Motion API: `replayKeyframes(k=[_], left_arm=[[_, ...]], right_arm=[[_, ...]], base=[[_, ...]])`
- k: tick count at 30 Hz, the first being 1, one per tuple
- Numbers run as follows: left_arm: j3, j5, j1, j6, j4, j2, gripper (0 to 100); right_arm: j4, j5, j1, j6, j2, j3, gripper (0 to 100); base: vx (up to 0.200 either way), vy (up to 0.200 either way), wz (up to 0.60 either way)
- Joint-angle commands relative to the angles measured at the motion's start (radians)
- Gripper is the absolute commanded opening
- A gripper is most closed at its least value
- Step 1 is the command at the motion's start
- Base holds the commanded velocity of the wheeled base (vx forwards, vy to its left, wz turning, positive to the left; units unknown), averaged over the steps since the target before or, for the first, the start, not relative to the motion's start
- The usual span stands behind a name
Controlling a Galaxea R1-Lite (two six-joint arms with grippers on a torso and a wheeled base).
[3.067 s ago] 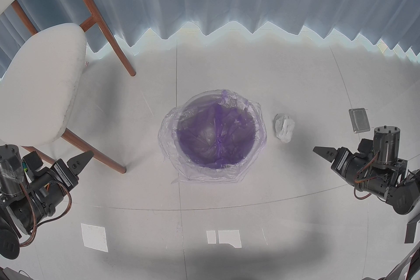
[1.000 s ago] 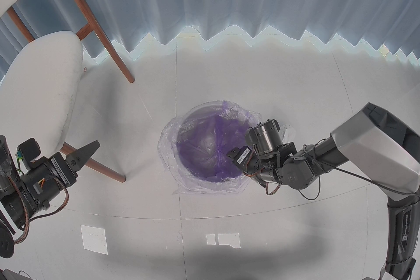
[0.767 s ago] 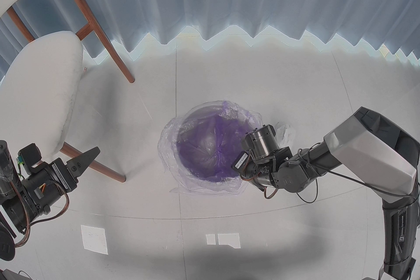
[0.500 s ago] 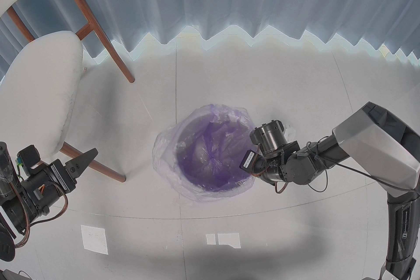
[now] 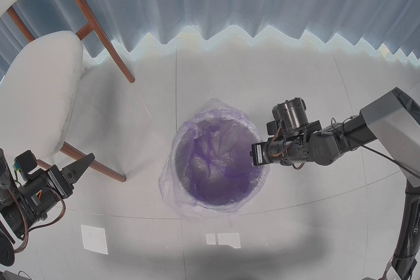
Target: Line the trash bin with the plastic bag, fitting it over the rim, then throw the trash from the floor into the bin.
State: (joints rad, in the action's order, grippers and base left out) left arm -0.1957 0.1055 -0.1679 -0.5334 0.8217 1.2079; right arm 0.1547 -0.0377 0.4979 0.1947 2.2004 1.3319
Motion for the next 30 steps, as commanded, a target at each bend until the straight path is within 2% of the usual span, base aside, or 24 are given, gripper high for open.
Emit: replayKeyframes(k=[1,5,10,13,16,17,18,19,24,30], left_arm=[[0.016,0.002,0.025,0.015,0.001,-0.030,100],[0.016,0.005,0.034,0.039,0.002,-0.030,100],[0.015,0.005,0.034,0.043,0.002,-0.030,100],[0.015,0.005,0.034,0.041,0.002,-0.028,100],[0.013,0.006,0.034,0.039,0.002,-0.027,100],[0.013,0.006,0.034,0.039,0.002,-0.027,100],[0.013,0.006,0.034,0.039,0.002,-0.027,100],[0.013,0.006,0.033,0.039,0.002,-0.025,100],[0.016,0.006,0.033,0.039,0.001,-0.025,100],[0.015,0.006,0.031,0.039,0.001,-0.021,100]], right_arm=[[0.042,-0.119,-0.024,-0.182,-0.018,-0.020,0],[0.101,-0.171,-0.024,-0.231,0.009,-0.017,0],[0.131,-0.219,-0.019,-0.357,0.051,0.029,0],[0.131,-0.228,-0.028,-0.494,0.078,0.052,0],[0.134,-0.286,-0.064,-0.640,0.105,0.069,0],[0.134,-0.286,-0.064,-0.640,0.105,0.069,0],[0.135,-0.318,-0.082,-0.742,0.125,0.084,0],[0.135,-0.326,-0.090,-0.775,0.134,0.089,0],[0.138,-0.349,-0.094,-0.811,0.157,0.101,0],[0.129,-0.349,-0.081,-0.811,0.203,0.179,0]], base=[[0.000,0.000,0.00],[0.000,0.000,0.00],[0.000,0.000,0.00],[0.000,0.000,0.00],[0.000,0.000,0.00],[0.000,0.000,0.00],[0.000,0.000,0.00],[0.000,0.000,0.00],[0.000,0.000,0.00],[0.000,0.000,0.00]])
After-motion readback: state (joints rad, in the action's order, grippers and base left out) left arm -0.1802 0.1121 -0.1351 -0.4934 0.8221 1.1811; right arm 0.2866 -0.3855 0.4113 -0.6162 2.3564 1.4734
